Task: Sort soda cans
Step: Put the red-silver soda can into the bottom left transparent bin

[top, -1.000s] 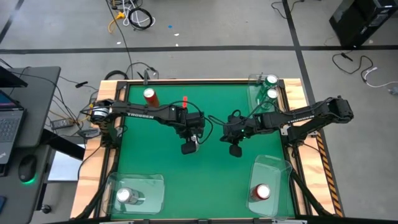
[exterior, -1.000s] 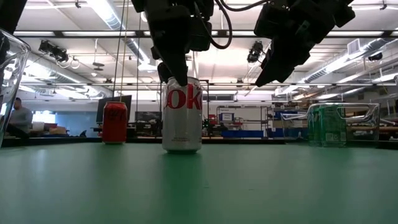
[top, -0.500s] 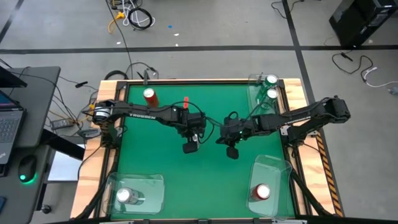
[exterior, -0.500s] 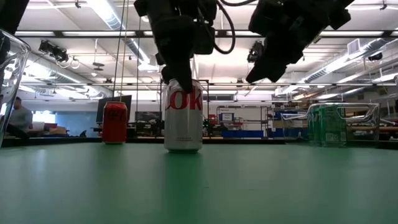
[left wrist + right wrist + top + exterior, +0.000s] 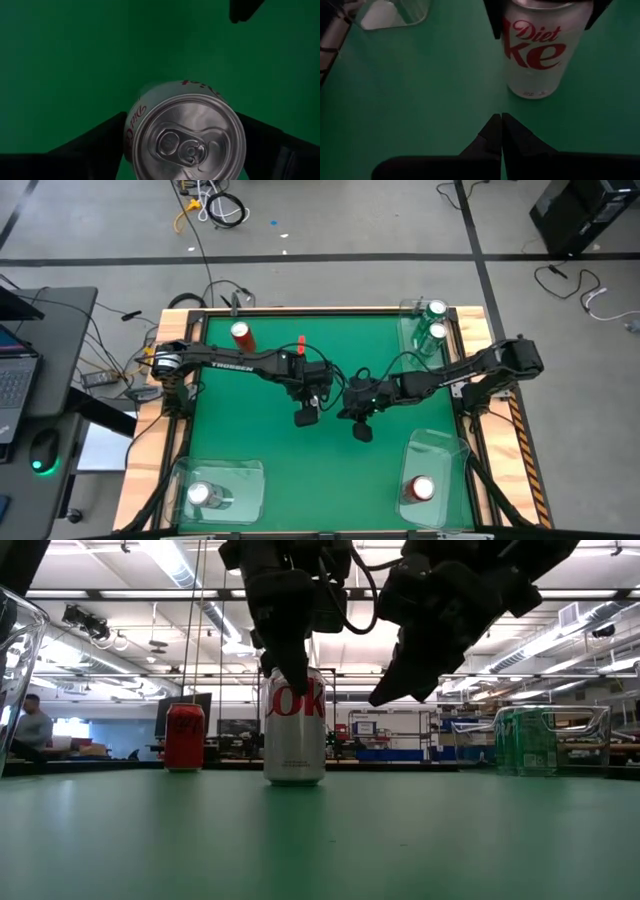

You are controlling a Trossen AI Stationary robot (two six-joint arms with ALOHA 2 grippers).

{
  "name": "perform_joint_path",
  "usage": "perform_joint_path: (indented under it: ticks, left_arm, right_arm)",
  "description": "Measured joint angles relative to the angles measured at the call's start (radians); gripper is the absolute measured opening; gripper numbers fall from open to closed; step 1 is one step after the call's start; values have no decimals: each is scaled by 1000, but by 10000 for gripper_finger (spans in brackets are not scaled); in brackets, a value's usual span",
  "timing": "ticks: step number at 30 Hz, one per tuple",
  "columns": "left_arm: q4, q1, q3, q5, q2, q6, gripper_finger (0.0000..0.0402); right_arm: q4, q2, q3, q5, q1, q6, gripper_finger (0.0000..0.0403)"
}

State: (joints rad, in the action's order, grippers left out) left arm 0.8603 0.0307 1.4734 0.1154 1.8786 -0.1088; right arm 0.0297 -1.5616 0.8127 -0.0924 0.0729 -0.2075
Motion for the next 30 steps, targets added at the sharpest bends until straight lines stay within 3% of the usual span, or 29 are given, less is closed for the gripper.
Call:
perform_joint_path:
  ticks: [5, 16, 23, 30]
  left_arm:
    - [43, 1, 12, 5, -7, -4, 315]
    - [456, -8, 305, -103, 1, 44, 311]
    - [679, -90, 404, -98, -7, -78, 310]
    - [703, -202, 410, -70, -98, -325, 310]
  right_arm:
    - [-11, 24, 0, -7, 0, 4, 0]
    - [-66, 95, -1, -9, -1, 23, 0]
    - [-101, 105, -1, -9, 1, 26, 0]
    - [-101, 105, -1, -11, 8, 46, 0]
